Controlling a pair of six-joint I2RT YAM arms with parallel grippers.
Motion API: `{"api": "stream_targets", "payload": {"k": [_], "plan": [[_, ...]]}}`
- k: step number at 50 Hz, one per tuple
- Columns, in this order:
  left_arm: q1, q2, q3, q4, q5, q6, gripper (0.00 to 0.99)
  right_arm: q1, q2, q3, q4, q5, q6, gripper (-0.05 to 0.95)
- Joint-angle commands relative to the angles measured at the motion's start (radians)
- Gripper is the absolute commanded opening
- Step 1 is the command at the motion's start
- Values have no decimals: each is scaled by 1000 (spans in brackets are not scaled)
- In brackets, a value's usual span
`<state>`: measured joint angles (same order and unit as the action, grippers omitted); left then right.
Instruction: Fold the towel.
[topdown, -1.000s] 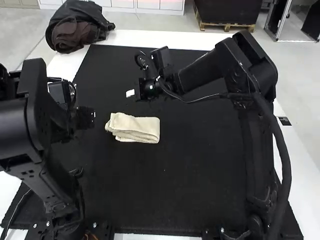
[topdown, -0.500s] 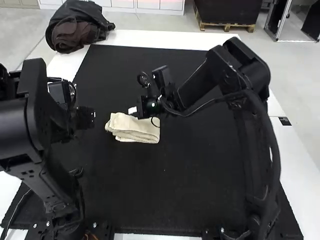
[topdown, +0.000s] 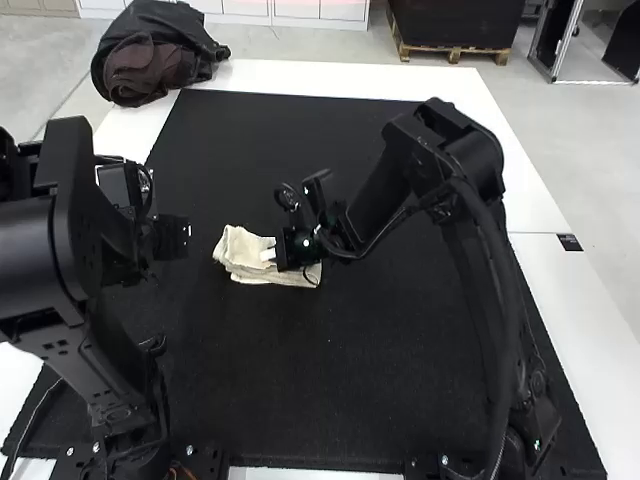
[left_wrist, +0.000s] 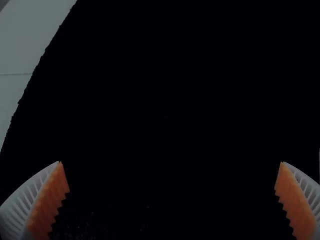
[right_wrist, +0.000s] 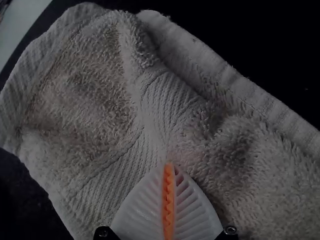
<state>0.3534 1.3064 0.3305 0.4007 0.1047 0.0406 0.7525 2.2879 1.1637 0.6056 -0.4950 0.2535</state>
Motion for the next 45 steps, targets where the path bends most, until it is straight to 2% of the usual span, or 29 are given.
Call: {"api": "stream_targets", "payload": {"k": [1, 6, 14, 25, 34, 45], "plan": [[2, 4, 18, 3, 9, 1, 967, 11, 31, -24, 20, -7, -11, -21], [2, 2, 18, 3, 9, -4, 967, 5, 16, -35, 69, -7, 27, -21], [1, 2, 47, -22, 9, -4, 967, -15, -105, -33, 65, -10, 64, -21], [-7, -22, 140, -94, 10, -13, 967, -61, -303, -6, -27, -10, 96, -20], [-68, -42, 235, -175, 10, -42, 967, -128, -470, 1, -115, -11, 112, -21], [-188, -134, 344, -284, -2, -82, 967, -245, -694, -30, -202, -11, 112, -20]]}}
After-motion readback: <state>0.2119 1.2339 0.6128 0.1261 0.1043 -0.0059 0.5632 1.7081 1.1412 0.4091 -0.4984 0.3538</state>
